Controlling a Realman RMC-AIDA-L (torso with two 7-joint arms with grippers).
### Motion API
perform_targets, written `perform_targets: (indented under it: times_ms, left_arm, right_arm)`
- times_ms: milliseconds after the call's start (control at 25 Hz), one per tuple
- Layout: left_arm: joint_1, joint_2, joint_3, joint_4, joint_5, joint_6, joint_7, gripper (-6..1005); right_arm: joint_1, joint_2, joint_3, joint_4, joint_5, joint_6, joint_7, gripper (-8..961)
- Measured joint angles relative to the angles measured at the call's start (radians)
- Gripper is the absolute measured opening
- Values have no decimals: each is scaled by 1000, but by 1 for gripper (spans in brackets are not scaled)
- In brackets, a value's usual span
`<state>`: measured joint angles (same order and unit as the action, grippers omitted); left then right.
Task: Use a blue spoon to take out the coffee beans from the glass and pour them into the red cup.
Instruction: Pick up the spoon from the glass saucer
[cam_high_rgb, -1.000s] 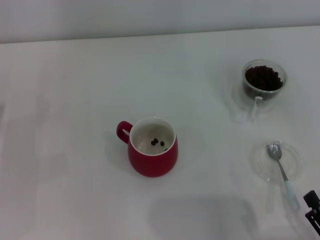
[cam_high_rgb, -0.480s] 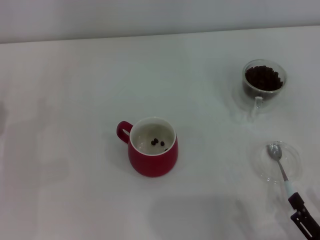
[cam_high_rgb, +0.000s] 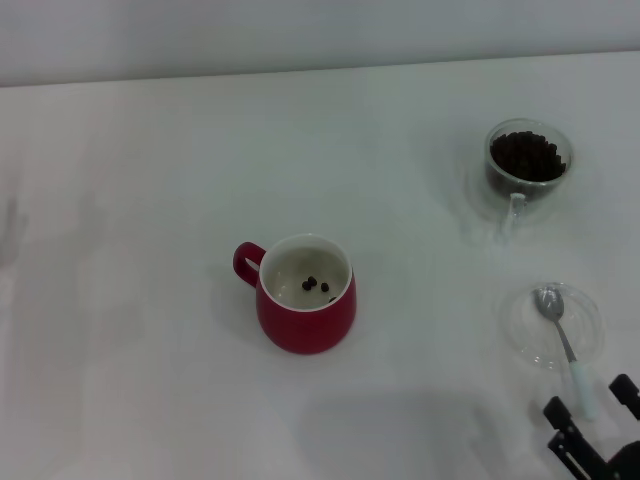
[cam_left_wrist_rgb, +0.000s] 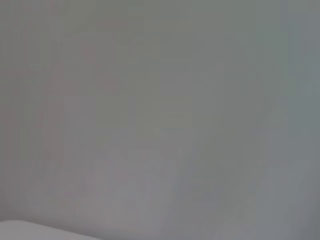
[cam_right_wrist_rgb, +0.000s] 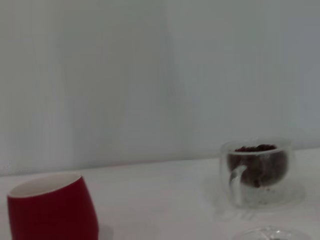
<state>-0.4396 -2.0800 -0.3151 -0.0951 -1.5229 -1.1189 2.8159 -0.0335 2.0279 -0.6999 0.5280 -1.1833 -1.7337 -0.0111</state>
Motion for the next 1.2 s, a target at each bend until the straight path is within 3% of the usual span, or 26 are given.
perform_targets:
  times_ms: [920,1200]
  left_arm:
    - [-1,-2,1,-11,0,4,-1,876]
    - [-1,-2,1,-11,0,4,0,876]
  right_arm:
    - [22,-3,11,-9,-5,67,-8,857]
    - [21,-3,13,-10,7,67,-5,789]
